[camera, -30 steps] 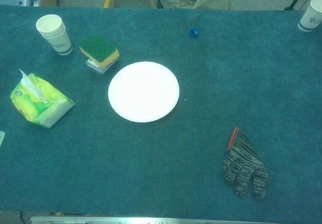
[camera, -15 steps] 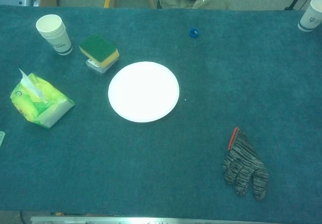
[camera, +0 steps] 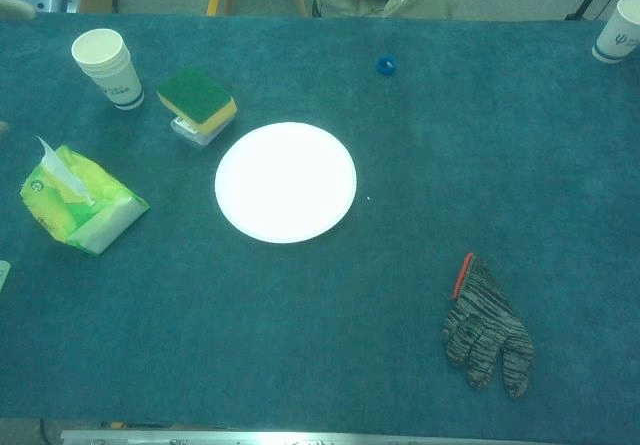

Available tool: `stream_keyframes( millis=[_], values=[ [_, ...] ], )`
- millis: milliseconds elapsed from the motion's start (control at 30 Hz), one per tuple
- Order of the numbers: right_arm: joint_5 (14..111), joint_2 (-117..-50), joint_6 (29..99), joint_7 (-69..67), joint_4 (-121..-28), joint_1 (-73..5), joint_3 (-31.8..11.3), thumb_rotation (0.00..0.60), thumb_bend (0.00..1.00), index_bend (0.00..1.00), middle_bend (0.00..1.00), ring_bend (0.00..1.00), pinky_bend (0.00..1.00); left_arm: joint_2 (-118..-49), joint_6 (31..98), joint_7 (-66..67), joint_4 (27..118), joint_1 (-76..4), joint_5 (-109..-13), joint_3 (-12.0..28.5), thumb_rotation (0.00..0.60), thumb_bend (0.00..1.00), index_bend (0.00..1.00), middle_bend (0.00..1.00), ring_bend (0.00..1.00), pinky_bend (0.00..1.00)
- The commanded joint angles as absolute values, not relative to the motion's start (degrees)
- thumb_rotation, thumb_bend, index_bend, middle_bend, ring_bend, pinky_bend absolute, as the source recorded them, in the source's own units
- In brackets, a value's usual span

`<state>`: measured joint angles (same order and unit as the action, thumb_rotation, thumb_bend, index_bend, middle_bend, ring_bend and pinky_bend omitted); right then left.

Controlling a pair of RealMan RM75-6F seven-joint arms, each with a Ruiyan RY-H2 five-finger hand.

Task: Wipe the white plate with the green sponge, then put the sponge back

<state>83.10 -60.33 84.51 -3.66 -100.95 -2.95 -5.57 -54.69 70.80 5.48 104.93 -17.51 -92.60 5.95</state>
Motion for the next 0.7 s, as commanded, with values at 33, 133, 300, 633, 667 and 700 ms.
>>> stream_keyframes(
  millis=[33,133,300,633,667,700],
  values=[
    [82.99,-60.32,84.5,-3.54,-100.99,-2.95,-5.56,0.6,0.2,0.0,0.02,0.0,0.21,-55.42,67.81,7.68,105.61,-20.56,-91.99,7.31,0.6,0.21,0.11,0.05,0.0,0.08],
    [82.9,-60.37,84.49,-3.48,-101.09,-2.88,-5.44,0.6,0.2,0.0,0.02,0.0,0.21,-56.53,65.47,9.34,105.29,-23.12,-91.12,8.22,0.6,0.22,0.11,0.05,0.0,0.08],
    [83.03,-60.24,84.77,-2.87,-101.33,-2.87,-5.44,0.6,0.2,0.0,0.02,0.0,0.21,-58.65,62.48,12.53,103.95,-26.51,-89.94,9.11,0.6,0.21,0.13,0.05,0.0,0.08],
    [83.05,-60.56,84.87,-2.57,-101.07,-2.79,-5.21,0.6,0.2,0.0,0.02,0.0,0.21,-64.63,56.23,20.67,100.25,-32.65,-84.04,10.31,0.6,0.21,0.13,0.04,0.0,0.08],
    [82.93,-60.6,84.75,-2.63,-100.92,-2.81,-5.2,0.6,0.2,0.0,0.02,0.0,0.21,-65.37,55.3,21.74,99.74,-33.37,-82.77,10.4,0.6,0.21,0.13,0.03,0.0,0.08],
    [82.84,-60.63,84.68,-2.67,-100.82,-2.83,-5.21,0.6,0.2,0.0,0.02,0.0,0.21,-65.92,54.67,22.63,99.35,-33.91,-81.82,10.48,0.6,0.21,0.13,0.03,0.0,0.08]
  ],
)
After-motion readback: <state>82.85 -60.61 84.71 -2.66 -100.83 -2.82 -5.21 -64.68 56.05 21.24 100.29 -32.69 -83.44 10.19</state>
